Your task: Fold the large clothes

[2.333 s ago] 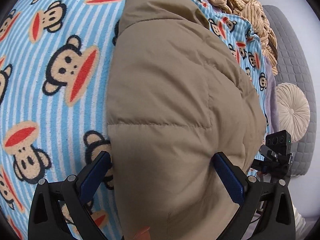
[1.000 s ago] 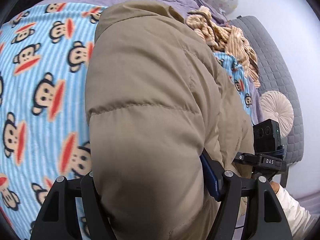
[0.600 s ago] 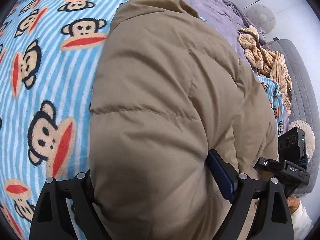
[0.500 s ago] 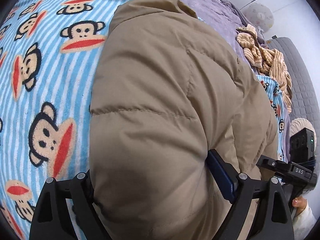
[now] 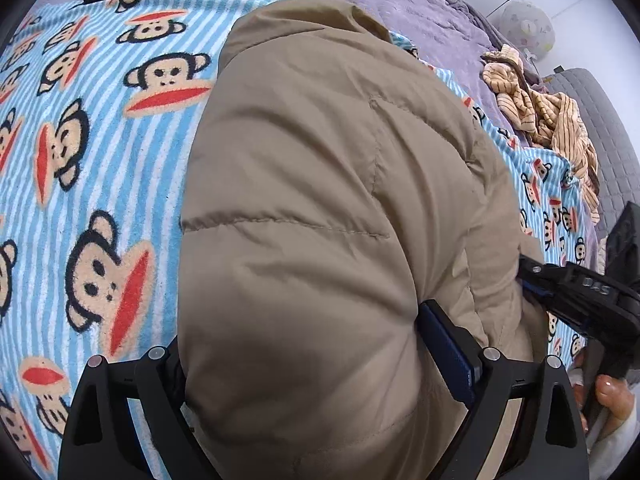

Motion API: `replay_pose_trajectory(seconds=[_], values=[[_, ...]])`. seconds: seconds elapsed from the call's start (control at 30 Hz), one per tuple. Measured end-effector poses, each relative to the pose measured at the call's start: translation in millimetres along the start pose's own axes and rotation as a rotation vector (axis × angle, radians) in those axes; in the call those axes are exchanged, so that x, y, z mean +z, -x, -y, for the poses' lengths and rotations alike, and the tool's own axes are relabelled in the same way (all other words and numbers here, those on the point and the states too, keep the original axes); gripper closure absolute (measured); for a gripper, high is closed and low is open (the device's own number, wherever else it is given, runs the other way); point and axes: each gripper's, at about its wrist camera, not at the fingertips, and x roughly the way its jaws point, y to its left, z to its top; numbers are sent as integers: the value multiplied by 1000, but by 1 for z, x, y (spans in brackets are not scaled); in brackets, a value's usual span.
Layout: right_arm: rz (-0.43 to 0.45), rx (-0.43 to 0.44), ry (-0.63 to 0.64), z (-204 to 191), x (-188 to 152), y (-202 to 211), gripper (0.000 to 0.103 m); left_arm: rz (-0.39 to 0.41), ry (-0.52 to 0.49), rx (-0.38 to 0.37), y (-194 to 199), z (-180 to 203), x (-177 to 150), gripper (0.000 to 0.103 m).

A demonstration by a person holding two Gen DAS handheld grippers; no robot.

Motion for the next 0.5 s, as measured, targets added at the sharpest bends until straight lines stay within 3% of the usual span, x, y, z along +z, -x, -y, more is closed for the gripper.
replay_pose_trajectory(seconds=[0.07, 0.2, 0.27, 0.33, 0.5], values=[[-17, 9, -38, 18, 7, -11, 93, 64, -32, 64, 17, 13, 2, 8], [-8, -14, 9, 24, 7, -9, 93, 220, -89, 88, 53, 31, 16, 8], [-1, -22, 25, 24, 4, -11, 93, 215, -104, 112, 47, 34, 28, 8], [5, -31, 34, 23, 1, -9, 93, 162, -135, 158, 24, 36, 32, 8], [4, -33, 37, 21, -6, 5, 92, 127, -164, 180, -3, 28, 18, 5]])
